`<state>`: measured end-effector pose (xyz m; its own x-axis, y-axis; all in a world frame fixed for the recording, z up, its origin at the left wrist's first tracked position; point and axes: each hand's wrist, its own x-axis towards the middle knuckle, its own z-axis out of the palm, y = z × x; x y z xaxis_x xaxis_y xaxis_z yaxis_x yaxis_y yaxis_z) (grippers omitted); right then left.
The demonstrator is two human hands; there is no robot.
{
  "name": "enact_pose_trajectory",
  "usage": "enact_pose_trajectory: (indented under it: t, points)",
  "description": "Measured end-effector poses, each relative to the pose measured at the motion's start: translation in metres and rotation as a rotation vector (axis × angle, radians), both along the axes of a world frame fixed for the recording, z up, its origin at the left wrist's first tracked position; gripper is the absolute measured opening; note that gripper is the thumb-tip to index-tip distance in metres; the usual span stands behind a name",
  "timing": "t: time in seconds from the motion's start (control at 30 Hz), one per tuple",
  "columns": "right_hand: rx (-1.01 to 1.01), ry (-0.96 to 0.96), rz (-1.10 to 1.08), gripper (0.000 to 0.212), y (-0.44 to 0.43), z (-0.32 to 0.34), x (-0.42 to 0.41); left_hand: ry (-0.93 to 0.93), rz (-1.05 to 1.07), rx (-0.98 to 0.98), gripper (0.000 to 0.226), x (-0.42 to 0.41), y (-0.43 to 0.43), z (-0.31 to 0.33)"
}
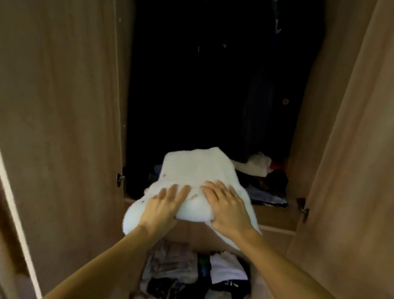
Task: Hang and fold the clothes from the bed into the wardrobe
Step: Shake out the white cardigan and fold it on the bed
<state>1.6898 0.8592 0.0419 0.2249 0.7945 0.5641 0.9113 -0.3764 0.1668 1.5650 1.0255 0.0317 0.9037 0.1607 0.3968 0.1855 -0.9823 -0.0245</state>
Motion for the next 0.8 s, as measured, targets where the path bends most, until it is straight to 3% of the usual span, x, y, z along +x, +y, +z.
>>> enact_pose_trajectory:
  t: [0.27, 0.43, 0.57, 0.63, 0.73, 0.8]
  points:
    - [-0.056, 0.020, 0.040, 0.101, 0.123, -0.014, 0.105, -0.019, 0.052, 0.045, 0.092, 0.098, 0.110, -0.015]
    - [-0.022, -0.052, -0.040, 0.091, 0.193, -0.019, 0.173, -0.138, 0.030, 0.185, 0.062, 0.179, 0.189, -0.025]
    - [-0.077, -0.076, -0.109, 0.086, 0.233, -0.050, 0.228, -0.142, -0.001, 0.104, 0.054, 0.243, 0.225, -0.070]
    - [-0.145, -0.020, -0.128, 0.084, 0.249, -0.090, 0.249, -0.054, 0.003, -0.021, 0.056, 0.263, 0.235, -0.101]
    - [-0.448, 0.165, -0.156, 0.102, 0.248, -0.158, 0.261, 0.409, 0.104, -0.193, 0.084, 0.272, 0.246, -0.161]
    - [-0.502, 0.234, -0.162, 0.101, 0.243, -0.180, 0.265, 0.517, 0.061, -0.220, 0.103, 0.271, 0.251, -0.179]
